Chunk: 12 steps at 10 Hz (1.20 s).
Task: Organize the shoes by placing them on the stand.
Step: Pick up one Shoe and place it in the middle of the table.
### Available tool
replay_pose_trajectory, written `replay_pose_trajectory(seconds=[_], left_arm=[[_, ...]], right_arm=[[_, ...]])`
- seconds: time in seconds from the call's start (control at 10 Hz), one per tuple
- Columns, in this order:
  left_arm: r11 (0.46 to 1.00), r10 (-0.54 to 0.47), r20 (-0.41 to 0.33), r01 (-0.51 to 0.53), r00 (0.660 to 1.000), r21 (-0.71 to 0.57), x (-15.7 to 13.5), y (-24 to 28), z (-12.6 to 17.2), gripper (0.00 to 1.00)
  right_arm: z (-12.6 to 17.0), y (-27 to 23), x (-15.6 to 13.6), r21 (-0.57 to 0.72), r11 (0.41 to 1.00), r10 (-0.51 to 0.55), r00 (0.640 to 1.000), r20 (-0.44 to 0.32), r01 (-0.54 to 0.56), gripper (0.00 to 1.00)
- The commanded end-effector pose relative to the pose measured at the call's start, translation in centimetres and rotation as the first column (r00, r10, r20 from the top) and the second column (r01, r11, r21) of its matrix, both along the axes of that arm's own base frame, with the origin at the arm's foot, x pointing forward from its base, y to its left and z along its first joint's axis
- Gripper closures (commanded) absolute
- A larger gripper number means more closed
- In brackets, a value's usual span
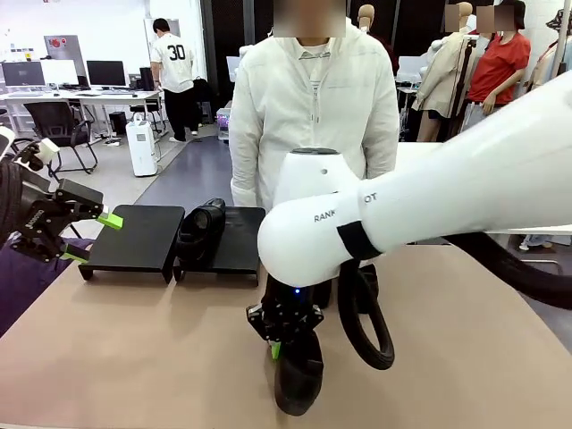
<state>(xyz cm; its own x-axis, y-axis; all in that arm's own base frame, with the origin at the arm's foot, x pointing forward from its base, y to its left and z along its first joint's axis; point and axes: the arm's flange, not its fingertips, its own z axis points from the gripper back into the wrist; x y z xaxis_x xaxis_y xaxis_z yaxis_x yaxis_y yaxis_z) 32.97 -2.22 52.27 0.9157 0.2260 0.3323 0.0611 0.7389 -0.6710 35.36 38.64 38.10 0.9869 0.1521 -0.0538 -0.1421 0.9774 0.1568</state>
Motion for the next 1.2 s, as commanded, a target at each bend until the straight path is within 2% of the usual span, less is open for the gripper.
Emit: replay_pose_trajectory(seconds=[0.0, 0.2, 0.3, 0.4, 0.5, 0.8, 1.1], left_arm=[[1.0, 0.0, -0.008, 0.0, 1.0, 0.004, -0.3, 0.2, -0.2, 0.0], [1.0, 0.0, -0.008, 0.0, 1.0, 0.004, -0.3, 0.2, -0.2, 0.0], [1.0, 0.0, -0.008, 0.0, 1.0, 0.004, -0.3, 0.2, -0.2, 0.0], [1.0, 0.0, -0.008, 0.0, 1.0, 0.004, -0.3, 0.2, -0.2, 0.0], [1.0, 0.0, -0.008, 0.0, 1.0, 0.004, -0.3, 0.2, -0.2, 0.0], [1.0, 0.0, -0.008, 0.0, 1.0, 0.004, -0.3, 0.2, -0.2, 0.0], [1.0, 0.0, -0.008, 0.0, 1.0, 0.004, -0.3, 0.2, -0.2, 0.0]], right_arm=[[-0.3, 1.9, 1.3, 0.02, 0.998, -0.067, 0.998, 0.006, 0.067, 1.0], [-0.7, 2.0, 1.9, 0.047, 0.997, -0.066, 0.998, -0.008, 0.066, 1.0], [-0.8, 2.0, 2.0, 0.05, 0.997, -0.063, 0.998, -0.007, 0.063, 0.7], [-0.9, 1.9, 2.0, 0.059, 0.997, -0.055, 0.998, -0.008, 0.056, 0.1], [-0.9, 1.7, 2.0, 0.063, 0.997, -0.054, 0.999, -0.007, 0.054, 0.0], [1.0, 0.0, 1.0, 0.139, 0.99, 0.001, 1.0, -0.003, 0.0, 0.0], [7.2, -6.6, -2.4, 0.213, 0.968, 0.135, 0.991, -0.01, -0.13, 0.0]])
